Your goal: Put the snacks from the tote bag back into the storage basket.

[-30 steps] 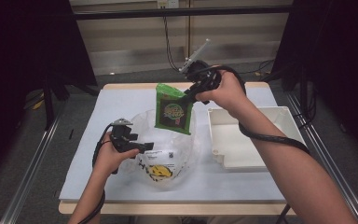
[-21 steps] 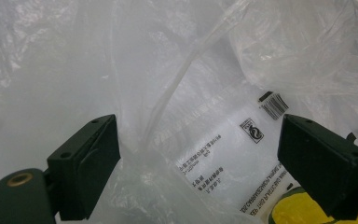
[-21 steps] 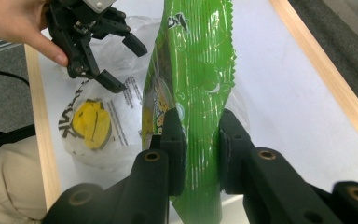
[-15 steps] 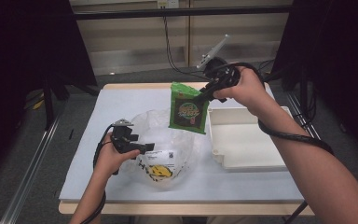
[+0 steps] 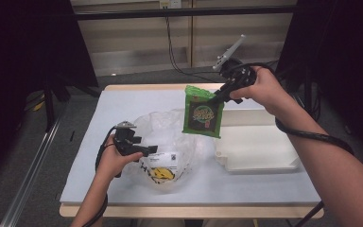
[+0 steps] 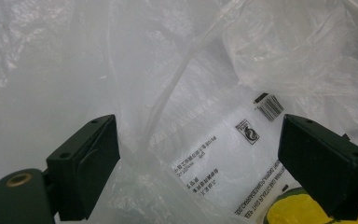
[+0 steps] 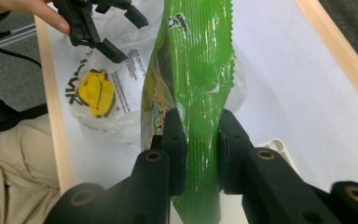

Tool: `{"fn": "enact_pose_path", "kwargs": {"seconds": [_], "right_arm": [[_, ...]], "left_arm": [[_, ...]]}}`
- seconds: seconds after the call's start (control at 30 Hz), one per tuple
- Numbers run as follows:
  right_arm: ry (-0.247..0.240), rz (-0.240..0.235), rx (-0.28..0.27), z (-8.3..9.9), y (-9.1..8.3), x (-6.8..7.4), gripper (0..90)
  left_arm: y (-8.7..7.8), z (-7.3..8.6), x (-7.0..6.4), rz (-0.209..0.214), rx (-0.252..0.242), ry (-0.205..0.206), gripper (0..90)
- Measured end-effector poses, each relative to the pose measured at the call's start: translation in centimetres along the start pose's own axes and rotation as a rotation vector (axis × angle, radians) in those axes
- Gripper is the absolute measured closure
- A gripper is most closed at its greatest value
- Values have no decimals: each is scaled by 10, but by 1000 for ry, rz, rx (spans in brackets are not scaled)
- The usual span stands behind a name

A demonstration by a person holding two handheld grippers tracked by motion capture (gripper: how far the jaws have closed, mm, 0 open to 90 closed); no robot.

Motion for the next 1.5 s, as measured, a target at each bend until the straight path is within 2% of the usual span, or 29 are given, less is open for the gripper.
{"fn": "enact_pose_path", "kwargs": {"seconds": [0.17, 0.37, 0.53, 0.77, 0.83, 0.97, 1.0, 1.03, 1.13, 1.27, 1.37, 1.5], "right_arm": [[-4, -1, 1, 9, -1, -5, 764], [8, 1, 7, 22, -2, -6, 763], [4, 18, 4, 29, -7, -12, 764], [4, 9, 27, 43, -7, -20, 762], [7, 1, 22, 47, -9, -23, 761], [18, 14, 22, 55, -13, -31, 760], [22, 16, 17, 57, -13, -33, 760], [28, 12, 18, 60, -14, -34, 760], [32, 26, 34, 66, -14, -35, 760], [40, 28, 23, 72, -18, -38, 760], [49, 46, 15, 75, -24, -40, 760], [61, 58, 30, 79, -28, -45, 760]], "left_arm": [[-1, -2, -1, -8, 4, 9, 123], [0, 1, -1, -10, 10, 1, 124], [0, 0, -2, -7, 15, 13, 123], [3, 0, -3, -1, 6, -18, 116], [1, 0, -4, -1, 16, -8, 108], [-1, -3, -9, 6, 12, 7, 95], [-2, -4, -10, 8, 14, 21, 93], [-1, -5, -12, 12, 8, 14, 92], [1, -8, -17, 24, 7, 27, 88], [4, -11, -24, 38, 10, 51, 85], [5, -12, -25, 27, 28, 64, 83], [5, -12, -24, 23, 39, 58, 84]]}}
Point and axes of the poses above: each handheld gripper's, and its own axes: y roughly forward along the jaws, z roughly out of its underside, x roughly to its left, the point moved 3 cm from there along y, roughly forward along the jaws, and after that the axes turned 12 degrees about z, right-handed, at the moved point
